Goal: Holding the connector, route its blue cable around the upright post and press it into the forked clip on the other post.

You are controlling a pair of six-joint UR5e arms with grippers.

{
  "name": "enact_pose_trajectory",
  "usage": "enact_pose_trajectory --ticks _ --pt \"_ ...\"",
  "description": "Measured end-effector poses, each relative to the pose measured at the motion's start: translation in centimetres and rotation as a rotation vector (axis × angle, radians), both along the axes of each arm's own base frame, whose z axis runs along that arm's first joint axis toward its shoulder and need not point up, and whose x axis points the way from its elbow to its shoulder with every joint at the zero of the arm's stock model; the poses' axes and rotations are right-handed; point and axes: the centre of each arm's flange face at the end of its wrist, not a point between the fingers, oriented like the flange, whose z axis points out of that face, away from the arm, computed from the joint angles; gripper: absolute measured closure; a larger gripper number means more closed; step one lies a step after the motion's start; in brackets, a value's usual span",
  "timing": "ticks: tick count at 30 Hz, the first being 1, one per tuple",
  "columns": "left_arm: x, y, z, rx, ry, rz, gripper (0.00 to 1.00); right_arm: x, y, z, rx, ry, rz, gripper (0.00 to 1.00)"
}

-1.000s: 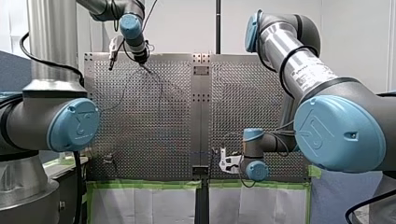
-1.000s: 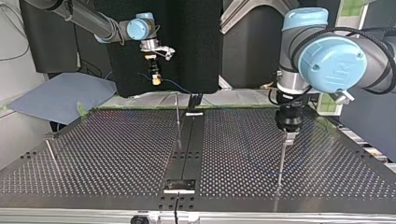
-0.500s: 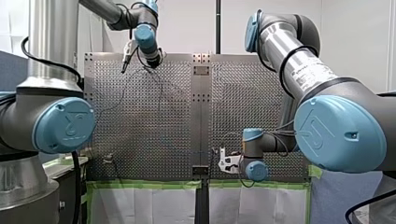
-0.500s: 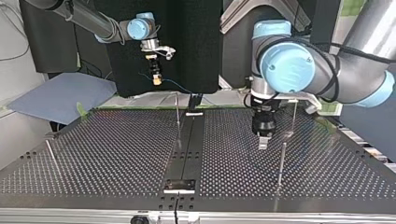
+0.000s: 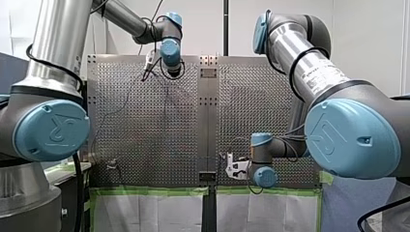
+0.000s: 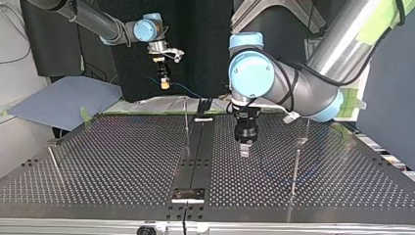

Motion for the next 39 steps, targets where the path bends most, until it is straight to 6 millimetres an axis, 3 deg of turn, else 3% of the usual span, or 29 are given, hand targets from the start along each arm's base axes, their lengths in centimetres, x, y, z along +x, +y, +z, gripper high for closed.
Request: enact_pose_trajectory --ticks 5,12,19,26,32,39 --pt "0.8 -1.2 -2.1 0.044 0.001 0.021 0.00 0.0 0.0 0.0 0.000 0.000 0.001 1.00" --pt "3.3 -0.2 -4.7 0.074 -0.003 0.108 0.00 0.1 0.0 0.0 -0.001 -0.001 0.001 1.00" --pt "5.5 2.3 -4.1 0.063 -0.060 0.219 0.00 0.1 0.0 0.0 -0.002 -0.002 0.001 1.00" --pt "6.4 2.1 -3.2 0.058 -0.114 0.218 0.00 0.1 0.0 0.0 -0.003 -0.002 0.001 1.00" --pt "7.1 1.3 -4.6 0.101 -0.083 0.208 0.00 0.1 0.1 0.0 -0.001 0.001 0.001 1.00" --pt "8.2 1.9 -5.9 0.116 -0.065 0.248 0.00 0.1 0.0 0.0 -0.002 0.001 0.002 1.00"
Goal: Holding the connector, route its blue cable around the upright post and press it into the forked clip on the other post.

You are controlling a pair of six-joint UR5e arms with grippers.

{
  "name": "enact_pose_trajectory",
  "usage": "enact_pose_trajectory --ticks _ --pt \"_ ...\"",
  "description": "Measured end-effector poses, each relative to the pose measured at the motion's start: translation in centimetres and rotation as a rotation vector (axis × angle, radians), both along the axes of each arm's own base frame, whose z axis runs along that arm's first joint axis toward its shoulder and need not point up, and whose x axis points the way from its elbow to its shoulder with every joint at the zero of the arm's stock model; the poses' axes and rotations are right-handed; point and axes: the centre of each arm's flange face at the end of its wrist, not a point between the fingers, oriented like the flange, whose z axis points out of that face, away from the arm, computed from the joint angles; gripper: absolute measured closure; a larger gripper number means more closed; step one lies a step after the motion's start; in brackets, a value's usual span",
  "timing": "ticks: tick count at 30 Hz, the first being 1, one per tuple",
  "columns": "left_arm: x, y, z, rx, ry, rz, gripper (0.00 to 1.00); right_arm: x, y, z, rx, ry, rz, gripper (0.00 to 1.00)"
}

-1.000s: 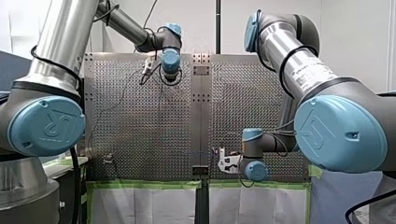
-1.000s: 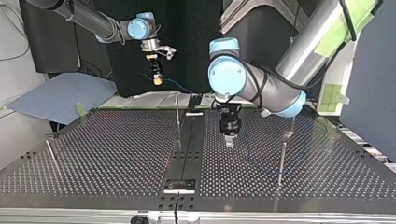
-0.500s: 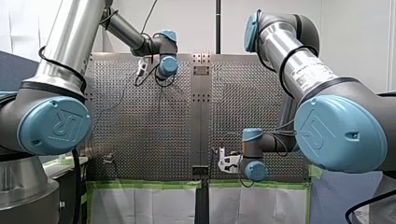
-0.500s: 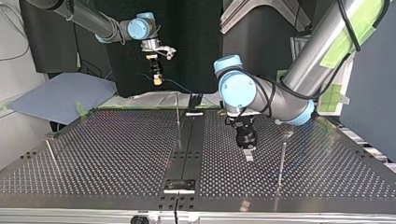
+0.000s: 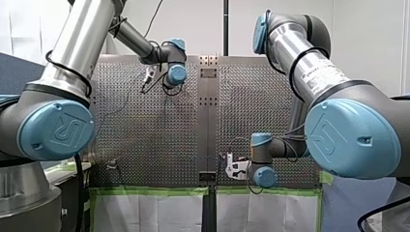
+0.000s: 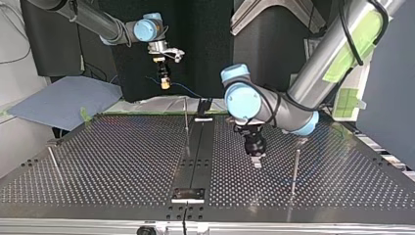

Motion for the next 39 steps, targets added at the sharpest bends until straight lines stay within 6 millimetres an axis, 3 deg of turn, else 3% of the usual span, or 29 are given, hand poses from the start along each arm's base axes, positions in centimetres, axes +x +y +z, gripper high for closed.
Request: enact_pose_trajectory --ticks 11,23,31,39 --pt "1.3 -0.4 -2.3 0.031 0.028 0.007 0.00 0.0 0.1 0.0 0.000 0.002 0.001 1.00" --pt "2.3 0.4 -1.9 0.064 0.027 0.069 0.00 0.1 0.1 0.0 0.000 0.002 0.004 1.00" --pt "3.1 -0.5 -5.0 0.104 0.077 0.063 0.00 0.1 0.2 0.0 0.001 0.004 0.004 1.00" --pt "3.4 -0.1 -5.6 0.127 0.092 0.086 0.00 0.1 0.2 0.0 0.001 0.004 0.004 1.00"
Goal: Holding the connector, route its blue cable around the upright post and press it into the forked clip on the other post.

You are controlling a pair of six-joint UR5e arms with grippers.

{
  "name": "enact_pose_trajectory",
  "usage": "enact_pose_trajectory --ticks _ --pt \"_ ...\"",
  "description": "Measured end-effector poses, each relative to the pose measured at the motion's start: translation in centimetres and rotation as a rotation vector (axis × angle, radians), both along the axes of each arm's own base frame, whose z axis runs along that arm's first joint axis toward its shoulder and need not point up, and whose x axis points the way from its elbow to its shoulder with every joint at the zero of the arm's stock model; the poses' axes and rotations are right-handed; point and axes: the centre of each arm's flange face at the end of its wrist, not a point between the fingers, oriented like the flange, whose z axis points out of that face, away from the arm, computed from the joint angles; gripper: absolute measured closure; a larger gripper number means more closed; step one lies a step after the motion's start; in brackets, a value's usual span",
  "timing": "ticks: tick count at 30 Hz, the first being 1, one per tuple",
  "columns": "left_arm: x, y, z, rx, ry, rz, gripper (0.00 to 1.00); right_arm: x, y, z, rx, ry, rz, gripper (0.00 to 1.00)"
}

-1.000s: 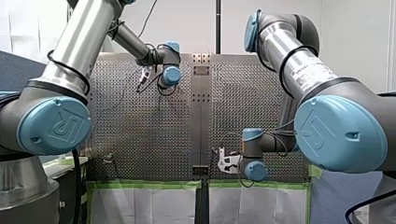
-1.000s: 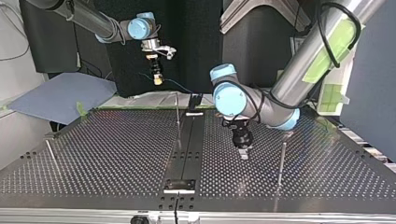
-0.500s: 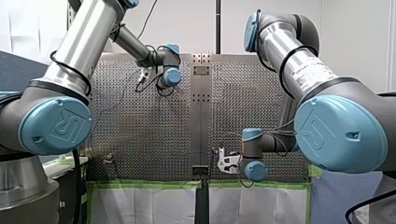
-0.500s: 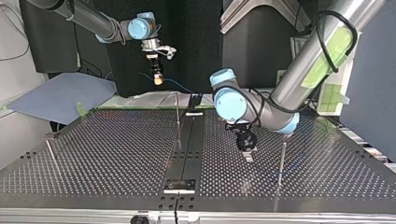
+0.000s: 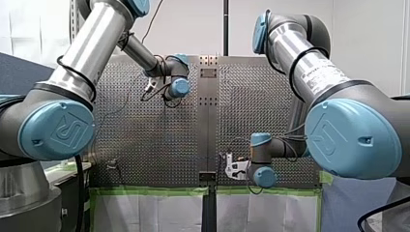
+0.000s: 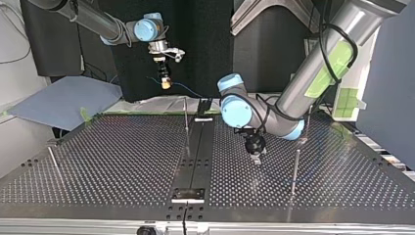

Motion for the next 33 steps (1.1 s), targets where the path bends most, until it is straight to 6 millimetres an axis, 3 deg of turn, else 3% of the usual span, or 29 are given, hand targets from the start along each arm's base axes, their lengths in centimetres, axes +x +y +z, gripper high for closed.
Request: enact_pose_trajectory --ticks 5,12,22,30,33 --pt "0.1 -0.3 -1.6 0.040 0.041 0.004 0.00 0.0 0.0 0.0 0.001 -0.001 0.000 1.00" --pt "0.4 -1.0 -6.2 0.084 0.120 -0.003 0.00 0.0 0.0 0.0 0.002 0.001 0.000 1.00" --pt "0.1 -0.3 -8.4 0.099 0.166 0.009 0.00 0.0 0.0 0.0 0.002 0.000 0.000 1.00" --pt "-0.5 -1.0 -12.6 0.126 0.250 -0.017 0.00 0.0 0.1 -0.1 0.005 0.002 0.000 1.00" --pt "-0.4 -0.9 -13.3 0.124 0.261 -0.016 0.00 0.0 0.1 -0.1 0.007 0.004 0.000 1.00"
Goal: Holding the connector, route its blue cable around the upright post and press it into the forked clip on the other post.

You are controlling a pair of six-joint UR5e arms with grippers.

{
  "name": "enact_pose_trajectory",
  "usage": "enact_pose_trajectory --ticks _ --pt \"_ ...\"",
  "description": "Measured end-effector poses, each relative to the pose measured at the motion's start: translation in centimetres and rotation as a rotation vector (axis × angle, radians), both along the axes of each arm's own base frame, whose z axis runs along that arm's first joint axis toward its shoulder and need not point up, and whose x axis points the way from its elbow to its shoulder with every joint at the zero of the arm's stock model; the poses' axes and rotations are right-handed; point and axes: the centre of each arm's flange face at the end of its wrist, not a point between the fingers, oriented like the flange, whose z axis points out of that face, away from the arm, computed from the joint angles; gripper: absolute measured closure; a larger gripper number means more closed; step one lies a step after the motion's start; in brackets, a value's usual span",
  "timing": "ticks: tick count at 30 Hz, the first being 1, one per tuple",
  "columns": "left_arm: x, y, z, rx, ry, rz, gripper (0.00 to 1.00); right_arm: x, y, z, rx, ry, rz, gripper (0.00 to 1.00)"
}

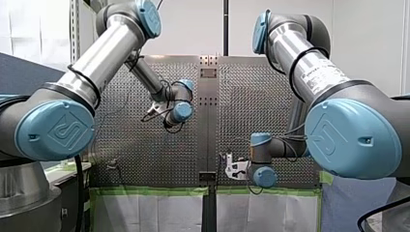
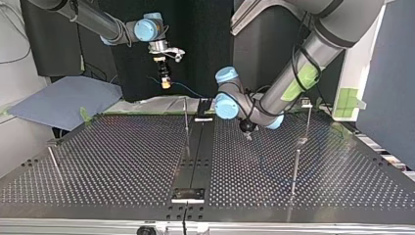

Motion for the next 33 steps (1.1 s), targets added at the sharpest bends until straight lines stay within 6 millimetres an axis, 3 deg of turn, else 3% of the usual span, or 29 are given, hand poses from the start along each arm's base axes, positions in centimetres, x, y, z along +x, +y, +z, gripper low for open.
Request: enact_pose_trajectory --ticks 12,29,33 --pt "-0.6 0.0 -4.9 0.027 0.095 0.003 0.00 0.0 0.0 0.0 0.002 0.002 0.000 1.00" --pt "-1.7 0.2 -6.7 0.036 0.148 -0.009 0.00 0.0 0.1 -0.1 0.004 0.004 0.002 1.00" --pt "-2.0 0.2 -8.5 0.047 0.188 -0.014 0.00 0.0 0.1 -0.1 0.005 0.005 0.002 1.00"
